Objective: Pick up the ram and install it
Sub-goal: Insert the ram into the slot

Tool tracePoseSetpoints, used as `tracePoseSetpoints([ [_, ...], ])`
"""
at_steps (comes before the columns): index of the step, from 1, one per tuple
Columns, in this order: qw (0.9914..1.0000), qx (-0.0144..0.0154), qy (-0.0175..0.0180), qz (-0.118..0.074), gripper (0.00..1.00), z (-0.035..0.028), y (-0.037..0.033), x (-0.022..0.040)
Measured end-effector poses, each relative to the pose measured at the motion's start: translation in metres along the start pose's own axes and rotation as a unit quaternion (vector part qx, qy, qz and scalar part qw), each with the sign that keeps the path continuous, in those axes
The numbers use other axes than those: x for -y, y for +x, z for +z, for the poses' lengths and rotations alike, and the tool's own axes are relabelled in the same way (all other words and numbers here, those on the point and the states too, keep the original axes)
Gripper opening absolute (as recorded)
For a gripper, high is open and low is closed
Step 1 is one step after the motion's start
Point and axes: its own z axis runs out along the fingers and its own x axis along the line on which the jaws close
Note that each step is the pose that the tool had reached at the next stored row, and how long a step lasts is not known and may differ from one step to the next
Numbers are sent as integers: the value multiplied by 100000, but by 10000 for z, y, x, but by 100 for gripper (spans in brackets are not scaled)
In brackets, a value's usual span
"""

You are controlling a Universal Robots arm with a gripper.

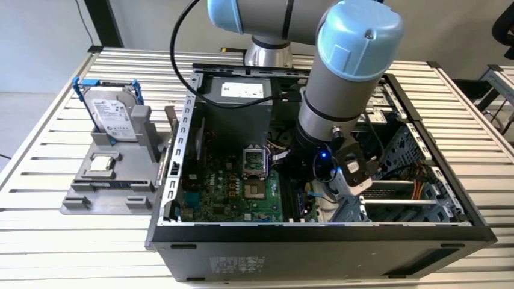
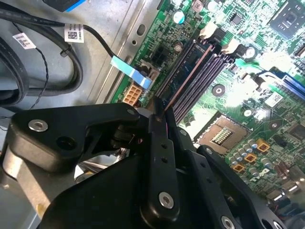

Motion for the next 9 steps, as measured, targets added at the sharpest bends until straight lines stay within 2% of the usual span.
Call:
tracePoseSetpoints([
  [9, 100000, -189, 97, 63, 0, 28, -2, -17],
])
